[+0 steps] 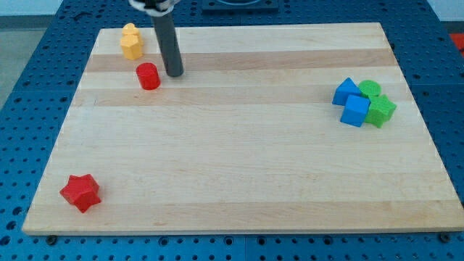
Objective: Move the red circle towards the yellow hexagon
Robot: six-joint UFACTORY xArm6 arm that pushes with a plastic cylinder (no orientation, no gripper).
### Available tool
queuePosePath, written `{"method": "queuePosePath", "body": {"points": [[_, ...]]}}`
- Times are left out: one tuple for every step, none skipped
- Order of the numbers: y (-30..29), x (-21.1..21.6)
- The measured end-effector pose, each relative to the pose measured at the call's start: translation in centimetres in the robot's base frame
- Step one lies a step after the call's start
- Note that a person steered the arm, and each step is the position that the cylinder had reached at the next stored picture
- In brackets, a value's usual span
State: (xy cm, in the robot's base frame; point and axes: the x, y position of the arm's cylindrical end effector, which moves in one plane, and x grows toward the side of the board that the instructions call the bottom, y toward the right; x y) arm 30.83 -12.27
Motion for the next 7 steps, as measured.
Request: {"method": "queuePosePath", "body": {"points": [[0.2,0.2],[1.1,4.6],[-0.4,8.2],[-3.0,7.0],[-3.1,3.8],[-3.1,0.2],[-3.1,-1.9]]}}
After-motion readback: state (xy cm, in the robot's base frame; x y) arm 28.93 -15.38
